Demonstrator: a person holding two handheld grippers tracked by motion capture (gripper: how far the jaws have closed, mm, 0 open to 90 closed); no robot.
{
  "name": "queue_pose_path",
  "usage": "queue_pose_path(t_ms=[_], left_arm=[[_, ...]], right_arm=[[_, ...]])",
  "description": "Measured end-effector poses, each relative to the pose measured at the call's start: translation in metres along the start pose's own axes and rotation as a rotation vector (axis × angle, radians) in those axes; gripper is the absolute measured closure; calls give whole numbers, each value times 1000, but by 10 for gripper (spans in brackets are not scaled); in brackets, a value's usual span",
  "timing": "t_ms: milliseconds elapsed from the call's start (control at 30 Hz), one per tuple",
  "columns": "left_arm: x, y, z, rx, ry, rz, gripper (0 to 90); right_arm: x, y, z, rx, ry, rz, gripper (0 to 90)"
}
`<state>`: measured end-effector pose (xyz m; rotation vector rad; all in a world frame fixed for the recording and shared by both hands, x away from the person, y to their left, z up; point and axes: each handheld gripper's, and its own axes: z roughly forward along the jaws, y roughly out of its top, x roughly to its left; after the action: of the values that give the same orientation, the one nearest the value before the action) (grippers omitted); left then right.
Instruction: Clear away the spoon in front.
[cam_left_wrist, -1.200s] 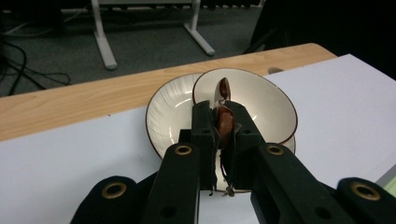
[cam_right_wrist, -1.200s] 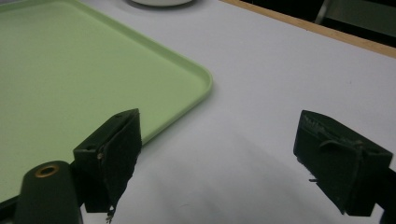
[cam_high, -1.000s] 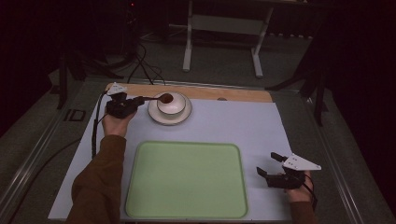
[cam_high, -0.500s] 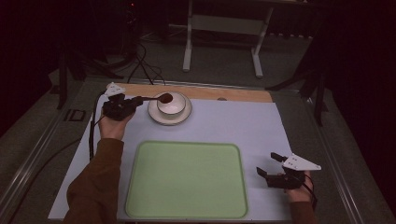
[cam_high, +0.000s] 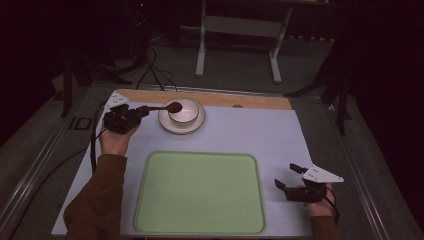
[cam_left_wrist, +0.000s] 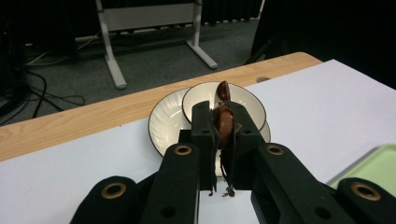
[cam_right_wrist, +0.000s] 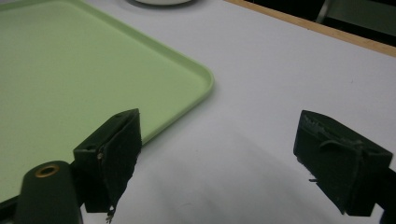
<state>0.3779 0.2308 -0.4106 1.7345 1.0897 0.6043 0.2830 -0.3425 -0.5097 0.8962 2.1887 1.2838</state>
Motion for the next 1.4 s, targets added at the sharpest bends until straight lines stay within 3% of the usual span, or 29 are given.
queue_pose_path(t_ms=[800, 1400], left_arm=[[-11, -21, -33, 15, -9, 26, 835], [-13, -48, -51, 42, 3, 8, 834]], right_arm=[[1, 0, 1, 8, 1, 2, 150], [1, 0, 1, 11, 1, -1, 150]])
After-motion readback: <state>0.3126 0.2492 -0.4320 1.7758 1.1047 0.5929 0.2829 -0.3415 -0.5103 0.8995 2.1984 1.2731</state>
